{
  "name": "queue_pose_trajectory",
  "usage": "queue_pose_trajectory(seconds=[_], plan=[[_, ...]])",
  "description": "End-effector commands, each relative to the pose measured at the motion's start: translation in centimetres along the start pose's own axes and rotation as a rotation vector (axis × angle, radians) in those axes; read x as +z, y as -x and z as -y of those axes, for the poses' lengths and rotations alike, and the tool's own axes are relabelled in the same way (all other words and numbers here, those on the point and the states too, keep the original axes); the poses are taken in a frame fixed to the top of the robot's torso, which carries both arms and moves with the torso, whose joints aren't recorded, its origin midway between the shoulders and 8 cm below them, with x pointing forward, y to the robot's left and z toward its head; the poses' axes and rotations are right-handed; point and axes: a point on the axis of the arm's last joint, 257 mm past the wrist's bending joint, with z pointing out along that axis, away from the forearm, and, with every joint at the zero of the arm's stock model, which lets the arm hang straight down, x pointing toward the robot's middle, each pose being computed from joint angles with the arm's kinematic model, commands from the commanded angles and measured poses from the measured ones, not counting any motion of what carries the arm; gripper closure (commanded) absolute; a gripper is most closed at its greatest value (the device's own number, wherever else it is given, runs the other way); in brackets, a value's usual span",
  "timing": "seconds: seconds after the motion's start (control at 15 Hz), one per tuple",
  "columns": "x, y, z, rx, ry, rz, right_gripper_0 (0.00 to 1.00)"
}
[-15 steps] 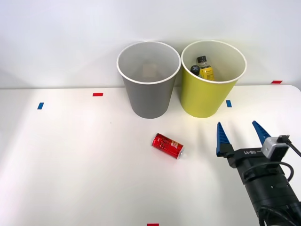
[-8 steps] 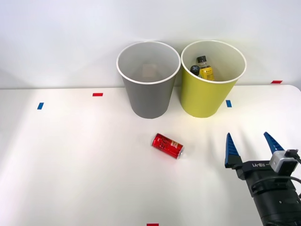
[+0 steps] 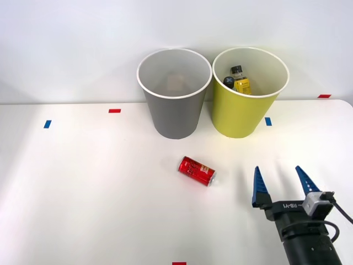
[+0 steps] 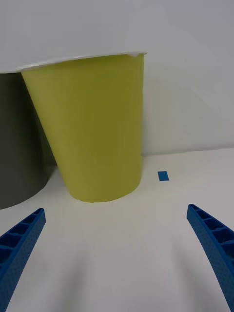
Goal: Put cans in the gray bin, plastic bottles in the light green bin
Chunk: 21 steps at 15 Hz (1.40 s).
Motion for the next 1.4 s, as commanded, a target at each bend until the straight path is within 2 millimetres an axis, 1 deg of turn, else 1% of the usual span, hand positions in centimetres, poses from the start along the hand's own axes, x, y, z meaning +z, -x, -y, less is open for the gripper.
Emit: queue_pose_trajectory(seconds=[0.07,0.2,0.27,0.47,0.6,0.93,1.2,1.33,1.4], plan=[[-1.9,-0.7,-1.4,-0.031,0.057,-0.012,0.0],[-3.9,-1.0,-1.9,-0.082,0.081,-0.013,0.0],[-5.2,-1.2,-2.3,-0.107,0.097,-0.013,0.0],[-7.7,-1.9,-3.1,-0.159,0.125,-0.032,0.0],[-9.0,-2.5,-3.1,-0.169,0.12,-0.055,0.0],[-13.2,-4.6,-2.2,-0.16,0.049,-0.149,0.0],[-15.7,-5.3,-2.6,-0.148,0.024,-0.188,0.0],[-16.3,-5.1,-2.8,-0.163,0.023,-0.184,0.0],[-16.4,-5.1,-2.8,-0.203,0.022,-0.183,0.0]])
